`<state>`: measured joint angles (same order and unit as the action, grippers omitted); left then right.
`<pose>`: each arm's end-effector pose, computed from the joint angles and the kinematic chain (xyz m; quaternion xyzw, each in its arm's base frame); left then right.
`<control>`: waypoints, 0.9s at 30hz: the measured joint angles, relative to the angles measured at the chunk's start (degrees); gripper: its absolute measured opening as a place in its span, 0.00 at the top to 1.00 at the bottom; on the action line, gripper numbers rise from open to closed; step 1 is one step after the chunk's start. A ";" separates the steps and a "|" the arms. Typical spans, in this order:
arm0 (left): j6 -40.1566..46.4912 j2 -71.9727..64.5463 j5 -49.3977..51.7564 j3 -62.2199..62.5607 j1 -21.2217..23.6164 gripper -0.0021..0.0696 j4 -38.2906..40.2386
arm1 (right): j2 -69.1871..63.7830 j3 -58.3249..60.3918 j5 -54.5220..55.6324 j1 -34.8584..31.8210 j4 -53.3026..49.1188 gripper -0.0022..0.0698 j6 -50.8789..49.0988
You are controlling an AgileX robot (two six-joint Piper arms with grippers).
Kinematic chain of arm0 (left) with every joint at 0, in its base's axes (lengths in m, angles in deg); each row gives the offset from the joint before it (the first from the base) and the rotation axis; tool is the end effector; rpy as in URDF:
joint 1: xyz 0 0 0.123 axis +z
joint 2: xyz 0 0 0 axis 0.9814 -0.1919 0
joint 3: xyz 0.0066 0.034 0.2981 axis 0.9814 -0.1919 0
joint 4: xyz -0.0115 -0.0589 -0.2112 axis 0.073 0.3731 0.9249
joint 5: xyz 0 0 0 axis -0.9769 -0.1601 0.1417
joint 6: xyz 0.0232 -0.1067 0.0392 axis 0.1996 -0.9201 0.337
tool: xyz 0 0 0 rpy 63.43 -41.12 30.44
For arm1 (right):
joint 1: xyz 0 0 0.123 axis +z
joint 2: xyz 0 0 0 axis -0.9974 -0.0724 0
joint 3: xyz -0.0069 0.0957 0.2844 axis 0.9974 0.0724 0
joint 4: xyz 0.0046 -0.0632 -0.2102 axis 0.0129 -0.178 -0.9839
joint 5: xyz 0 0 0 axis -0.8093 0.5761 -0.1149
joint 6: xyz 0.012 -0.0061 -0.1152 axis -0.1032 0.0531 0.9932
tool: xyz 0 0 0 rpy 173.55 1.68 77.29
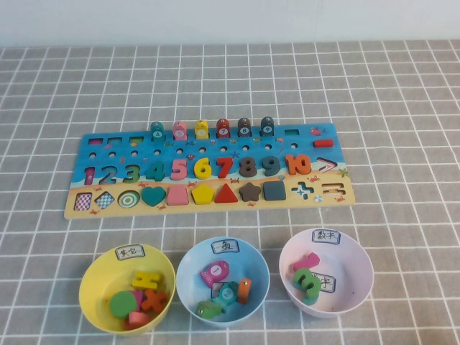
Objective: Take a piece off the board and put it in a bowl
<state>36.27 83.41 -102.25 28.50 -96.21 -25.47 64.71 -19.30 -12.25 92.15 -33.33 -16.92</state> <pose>0.0371 -0.0133 0.2403 0.1138 0.6136 -0.1033 0.7745 0.0278 0.0081 0.1655 -0.0537 0.8003 0.0519 0.5949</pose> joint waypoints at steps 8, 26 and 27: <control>-0.12 6.36 9.01 -1.72 11.52 0.97 1.72 | 0.00 0.00 0.00 0.00 0.00 0.99 0.00; -0.24 6.36 34.37 -1.81 10.09 0.97 0.67 | 0.00 0.00 0.00 0.00 0.00 0.99 0.00; -0.24 6.36 34.37 -1.81 10.09 0.97 0.67 | 0.00 0.00 0.00 0.00 0.00 0.99 0.00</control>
<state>36.03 89.77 -67.87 26.69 -86.11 -24.80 64.71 -19.30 -12.25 92.15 -33.33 -16.92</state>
